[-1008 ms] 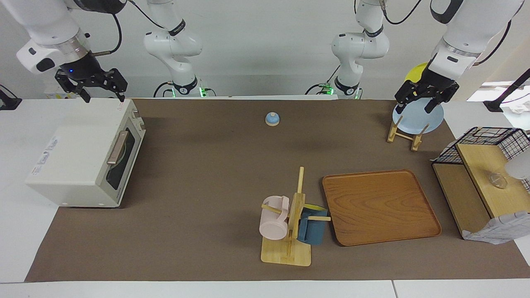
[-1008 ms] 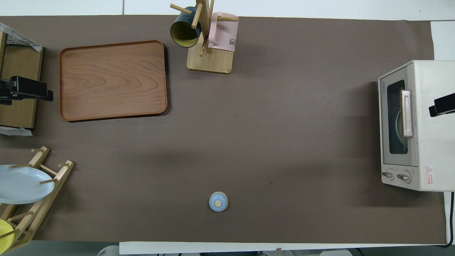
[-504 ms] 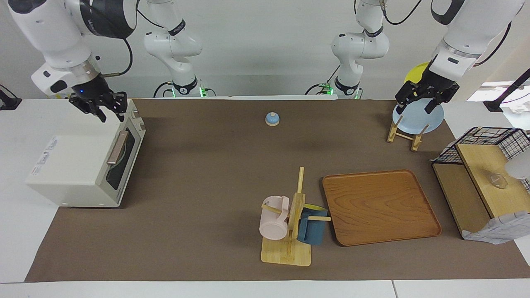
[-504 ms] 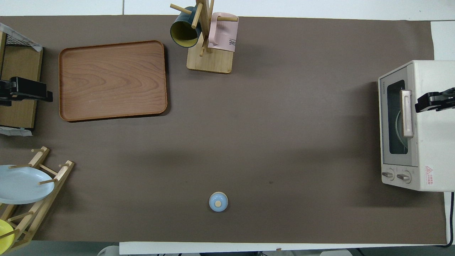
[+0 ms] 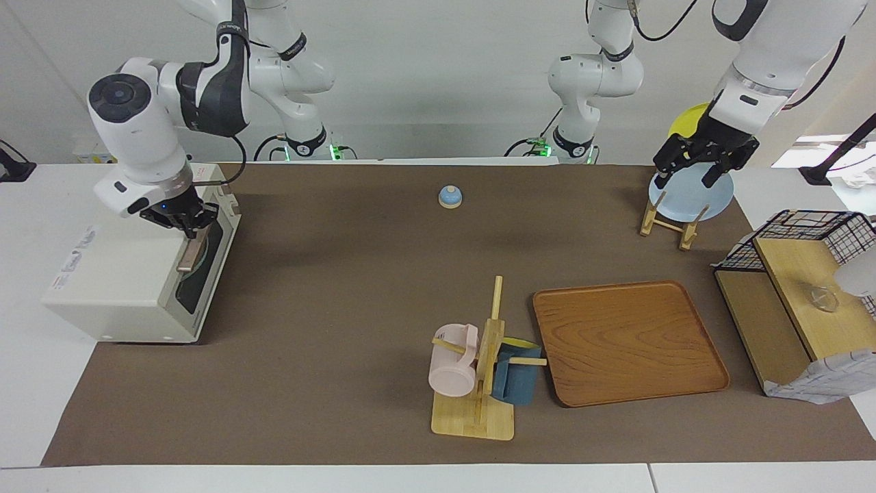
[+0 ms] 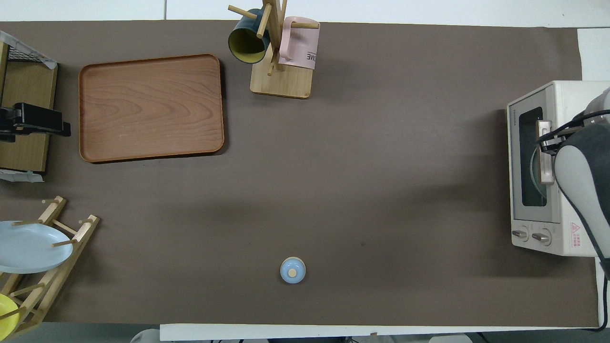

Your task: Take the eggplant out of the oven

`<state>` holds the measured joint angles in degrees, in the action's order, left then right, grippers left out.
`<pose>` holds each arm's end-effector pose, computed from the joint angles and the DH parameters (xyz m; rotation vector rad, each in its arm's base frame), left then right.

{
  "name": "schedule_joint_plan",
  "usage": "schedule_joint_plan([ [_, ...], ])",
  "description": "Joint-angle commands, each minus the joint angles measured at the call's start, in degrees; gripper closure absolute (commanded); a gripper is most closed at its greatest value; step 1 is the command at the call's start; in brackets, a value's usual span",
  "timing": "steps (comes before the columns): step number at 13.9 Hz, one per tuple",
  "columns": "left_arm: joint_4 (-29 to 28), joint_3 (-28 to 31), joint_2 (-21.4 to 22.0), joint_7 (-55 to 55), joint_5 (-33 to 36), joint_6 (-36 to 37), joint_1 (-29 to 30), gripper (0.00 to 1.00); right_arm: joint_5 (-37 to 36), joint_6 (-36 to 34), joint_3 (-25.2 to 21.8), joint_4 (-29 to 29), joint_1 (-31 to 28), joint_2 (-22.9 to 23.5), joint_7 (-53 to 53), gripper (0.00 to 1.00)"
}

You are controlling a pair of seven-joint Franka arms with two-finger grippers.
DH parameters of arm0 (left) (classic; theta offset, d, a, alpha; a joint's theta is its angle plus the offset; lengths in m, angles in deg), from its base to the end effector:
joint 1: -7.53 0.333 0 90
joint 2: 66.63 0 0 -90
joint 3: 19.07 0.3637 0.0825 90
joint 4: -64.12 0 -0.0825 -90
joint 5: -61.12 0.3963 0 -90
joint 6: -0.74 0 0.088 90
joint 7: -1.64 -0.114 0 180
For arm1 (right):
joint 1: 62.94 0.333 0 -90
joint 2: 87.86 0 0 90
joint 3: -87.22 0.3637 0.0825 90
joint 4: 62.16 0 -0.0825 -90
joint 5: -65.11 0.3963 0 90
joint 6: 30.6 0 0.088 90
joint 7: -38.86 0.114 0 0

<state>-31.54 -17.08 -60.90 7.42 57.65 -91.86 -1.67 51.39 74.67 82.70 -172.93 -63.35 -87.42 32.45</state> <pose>0.5303 -0.0727 0.6765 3.0719 -0.0364 0.0599 0.5574 -0.0686 0.5094 2.9155 0.1476 -0.1837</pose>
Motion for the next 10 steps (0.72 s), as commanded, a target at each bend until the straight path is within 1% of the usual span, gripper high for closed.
schedule_joint_plan([
  [1, -0.5, 0.0, 0.7, 0.1, -0.7, 0.7, 0.6, 0.0, -1.8, 1.7, 0.3, -1.0, -0.1, 0.7, 1.0, 1.0],
  [3, -0.5, 0.0, 0.7, 0.1, -0.7, 0.7, 0.6, 0.0, -1.7, 2.8, 0.4, -1.2, 0.0, 2.4, 1.9, 1.0],
  [7, -0.5, 0.0, 0.7, 0.1, -0.7, 0.7, 0.6, 0.0, -1.0, 7.0, 0.5, -1.2, 5.8, 7.0, 8.8, 1.0],
  [10, -0.5, 0.0, 0.7, 0.2, -0.7, 0.7, 0.6, 0.0, -0.3, 11.0, 0.6, -1.2, 7.5, 10.6, 11.1, 1.0],
])
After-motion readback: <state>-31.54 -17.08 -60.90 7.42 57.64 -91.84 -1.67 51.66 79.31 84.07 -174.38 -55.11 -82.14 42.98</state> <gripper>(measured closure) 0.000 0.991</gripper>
